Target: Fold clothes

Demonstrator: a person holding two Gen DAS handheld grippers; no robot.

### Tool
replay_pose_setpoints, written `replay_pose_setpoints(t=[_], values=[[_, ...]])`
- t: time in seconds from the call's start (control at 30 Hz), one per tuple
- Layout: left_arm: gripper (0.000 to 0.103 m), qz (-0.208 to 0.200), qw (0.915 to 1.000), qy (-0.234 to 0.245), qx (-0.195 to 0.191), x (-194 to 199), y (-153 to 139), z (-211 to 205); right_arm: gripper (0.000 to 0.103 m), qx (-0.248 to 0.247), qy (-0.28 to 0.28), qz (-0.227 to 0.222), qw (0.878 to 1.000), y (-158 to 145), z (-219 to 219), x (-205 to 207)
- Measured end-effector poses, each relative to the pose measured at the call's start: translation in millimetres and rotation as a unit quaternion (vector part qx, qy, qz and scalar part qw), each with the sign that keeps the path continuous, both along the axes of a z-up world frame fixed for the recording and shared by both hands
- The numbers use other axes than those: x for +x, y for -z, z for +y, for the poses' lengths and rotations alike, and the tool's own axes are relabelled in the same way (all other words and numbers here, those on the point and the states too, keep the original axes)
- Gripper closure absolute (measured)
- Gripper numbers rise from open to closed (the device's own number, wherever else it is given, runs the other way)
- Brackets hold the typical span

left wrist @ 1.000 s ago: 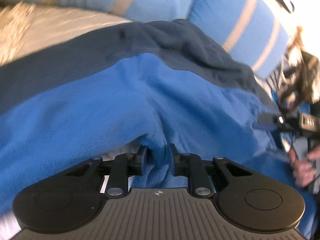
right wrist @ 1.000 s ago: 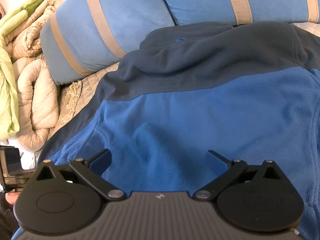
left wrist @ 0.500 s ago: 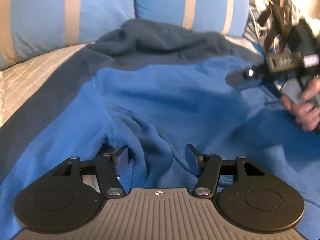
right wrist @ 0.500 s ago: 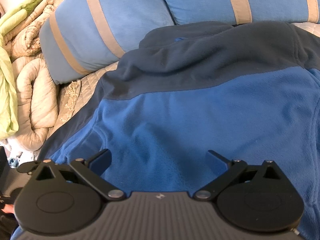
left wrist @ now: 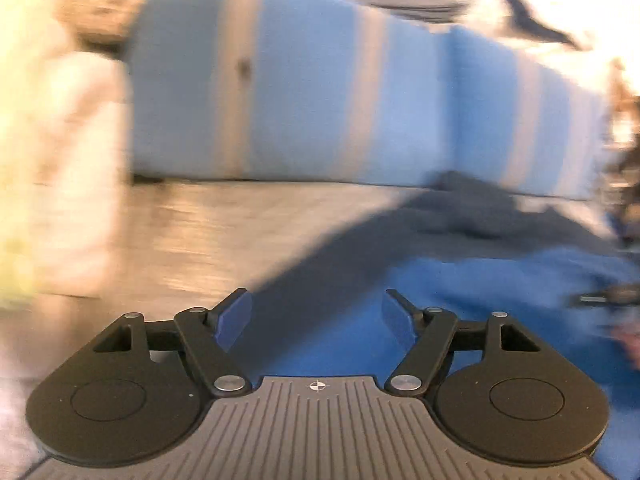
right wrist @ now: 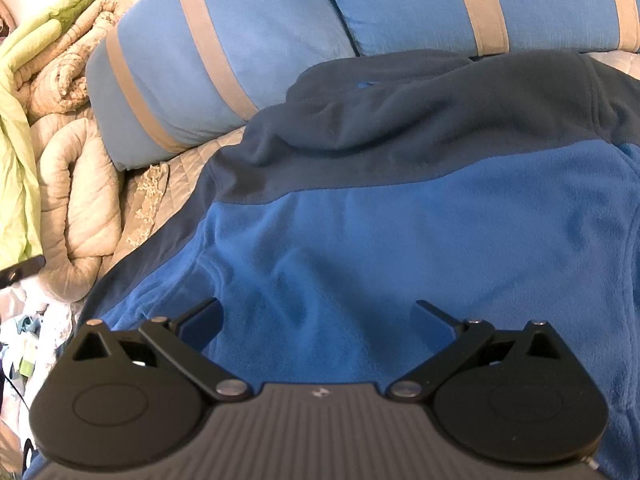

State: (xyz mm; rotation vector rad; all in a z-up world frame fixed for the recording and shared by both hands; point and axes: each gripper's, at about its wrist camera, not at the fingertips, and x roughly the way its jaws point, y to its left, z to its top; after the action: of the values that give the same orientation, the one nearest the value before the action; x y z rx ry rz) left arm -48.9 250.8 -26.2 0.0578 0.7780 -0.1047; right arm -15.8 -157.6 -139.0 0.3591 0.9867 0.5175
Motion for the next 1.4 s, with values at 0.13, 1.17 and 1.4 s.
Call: replay_pose_setpoints(t=[0.13,1.17,1.4], values=[[0.032,0.012,0.9973,-0.060,0.040,21.2,31.7,36.1,0.000,0.013,0.022,-0.009,1.000,-9.4,-7.8,-0.4],[0.096,0.111,0.9854,0.045,0.121,52.6,119.4,75.2,0.000,0.023,0.002,-0.083,0.996,-146.8,-66.7,-29.8],[0.083,0.099,0.9703,0.037,0.218,58.9,130.4,47.0,0.000,0.022,-0.004,-0.083,0.996,-144.1,-66.9,-35.7]])
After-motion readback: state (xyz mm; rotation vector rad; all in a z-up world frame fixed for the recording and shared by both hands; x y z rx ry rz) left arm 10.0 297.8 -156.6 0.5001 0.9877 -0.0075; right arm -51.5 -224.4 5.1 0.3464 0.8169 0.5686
